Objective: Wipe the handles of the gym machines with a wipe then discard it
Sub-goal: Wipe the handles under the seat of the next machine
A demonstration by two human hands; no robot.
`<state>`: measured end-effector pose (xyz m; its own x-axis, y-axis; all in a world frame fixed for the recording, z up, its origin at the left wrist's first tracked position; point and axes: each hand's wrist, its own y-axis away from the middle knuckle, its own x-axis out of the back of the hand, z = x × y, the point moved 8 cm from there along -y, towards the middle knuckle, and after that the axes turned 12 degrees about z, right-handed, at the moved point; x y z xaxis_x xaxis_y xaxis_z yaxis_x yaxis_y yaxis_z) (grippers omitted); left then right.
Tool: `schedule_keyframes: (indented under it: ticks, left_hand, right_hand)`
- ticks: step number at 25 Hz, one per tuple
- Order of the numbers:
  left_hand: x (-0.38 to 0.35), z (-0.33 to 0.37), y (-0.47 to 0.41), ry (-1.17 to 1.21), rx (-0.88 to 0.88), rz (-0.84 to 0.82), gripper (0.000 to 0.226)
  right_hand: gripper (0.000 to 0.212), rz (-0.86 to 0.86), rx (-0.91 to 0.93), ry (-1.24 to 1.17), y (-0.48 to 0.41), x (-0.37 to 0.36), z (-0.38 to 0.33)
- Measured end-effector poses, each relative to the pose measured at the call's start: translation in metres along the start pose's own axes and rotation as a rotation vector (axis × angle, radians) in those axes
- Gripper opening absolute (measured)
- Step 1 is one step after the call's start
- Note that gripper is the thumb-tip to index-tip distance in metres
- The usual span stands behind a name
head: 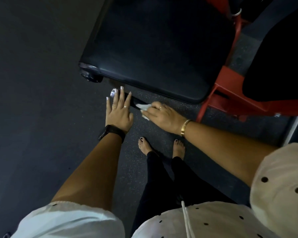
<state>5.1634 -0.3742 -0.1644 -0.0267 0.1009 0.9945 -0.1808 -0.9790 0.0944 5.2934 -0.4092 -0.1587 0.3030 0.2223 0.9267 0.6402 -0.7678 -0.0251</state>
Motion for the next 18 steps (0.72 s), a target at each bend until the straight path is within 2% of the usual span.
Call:
schedule_keyframes:
  ticks: [2, 4, 9, 10, 11, 15, 18]
  left_hand:
    - [-0.008, 0.005, 0.0, -0.073, -0.046, -0.041, 0.07]
    - [-0.013, 0.007, -0.001, -0.087, -0.028, -0.067, 0.07]
    - [-0.013, 0.012, 0.004, -0.142, -0.019, -0.096, 0.075]
    - [-0.011, 0.017, 0.004, -0.152, -0.047, -0.092, 0.075]
    - [-0.011, 0.022, 0.003, -0.15, -0.079, -0.09, 0.075]
    - [-0.02, 0.041, -0.005, -0.147, -0.11, -0.106, 0.069]
    - [-0.024, 0.037, 0.0, -0.232, -0.14, -0.076, 0.069]
  right_hand:
    - [0.05, 0.068, -0.048, -0.029, -0.025, 0.0, -0.006]
    - [0.052, 0.041, -0.055, -0.046, -0.032, -0.009, -0.008]
    - [0.051, 0.014, 0.25, 0.153, 0.046, -0.023, 0.013]
    - [0.051, -0.041, 0.292, 0.176, 0.064, -0.026, 0.018]
    - [0.052, -0.057, 0.277, 0.163, 0.072, -0.025, 0.023]
    - [0.043, 0.165, 0.225, 0.048, 0.031, -0.013, -0.003]
    - [0.044, 0.147, 0.16, 0.015, 0.014, -0.018, -0.009]
